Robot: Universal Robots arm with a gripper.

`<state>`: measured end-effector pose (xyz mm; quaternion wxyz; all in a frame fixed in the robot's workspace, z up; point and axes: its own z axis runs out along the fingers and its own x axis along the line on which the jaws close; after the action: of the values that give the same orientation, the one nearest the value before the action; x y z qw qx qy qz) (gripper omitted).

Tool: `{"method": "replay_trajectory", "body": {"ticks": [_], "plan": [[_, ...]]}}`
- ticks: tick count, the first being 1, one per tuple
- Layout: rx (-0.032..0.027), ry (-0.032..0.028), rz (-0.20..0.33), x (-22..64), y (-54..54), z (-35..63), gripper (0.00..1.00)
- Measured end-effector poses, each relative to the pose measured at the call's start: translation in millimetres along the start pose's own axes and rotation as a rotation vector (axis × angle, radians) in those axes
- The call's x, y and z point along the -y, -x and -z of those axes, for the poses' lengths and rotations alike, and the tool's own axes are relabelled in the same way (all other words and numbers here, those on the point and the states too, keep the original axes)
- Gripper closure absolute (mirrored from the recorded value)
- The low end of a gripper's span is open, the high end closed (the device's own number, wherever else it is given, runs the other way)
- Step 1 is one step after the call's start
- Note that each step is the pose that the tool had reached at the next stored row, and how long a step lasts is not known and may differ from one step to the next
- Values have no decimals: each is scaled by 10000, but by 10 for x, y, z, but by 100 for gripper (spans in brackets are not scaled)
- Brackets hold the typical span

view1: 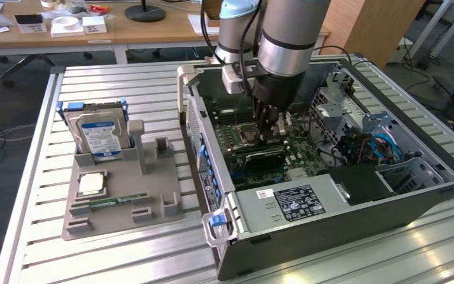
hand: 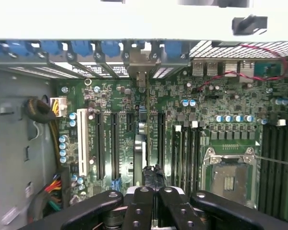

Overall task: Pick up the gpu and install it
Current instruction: 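Press down on the gpu until it lock into place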

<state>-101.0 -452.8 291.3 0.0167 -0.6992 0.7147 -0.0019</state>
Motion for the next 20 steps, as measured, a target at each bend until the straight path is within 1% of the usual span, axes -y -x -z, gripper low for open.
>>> {"method": "replay_trajectory", "body": {"ticks": [7,8,13,15,20], "plan": [[-2,-1,2,6,8,198,89],[-4,0,2,7,10,242,89],[-5,0,1,10,17,398,89],[-9,-1,0,13,22,521,89],[-10,-1,1,14,22,521,89]]}}
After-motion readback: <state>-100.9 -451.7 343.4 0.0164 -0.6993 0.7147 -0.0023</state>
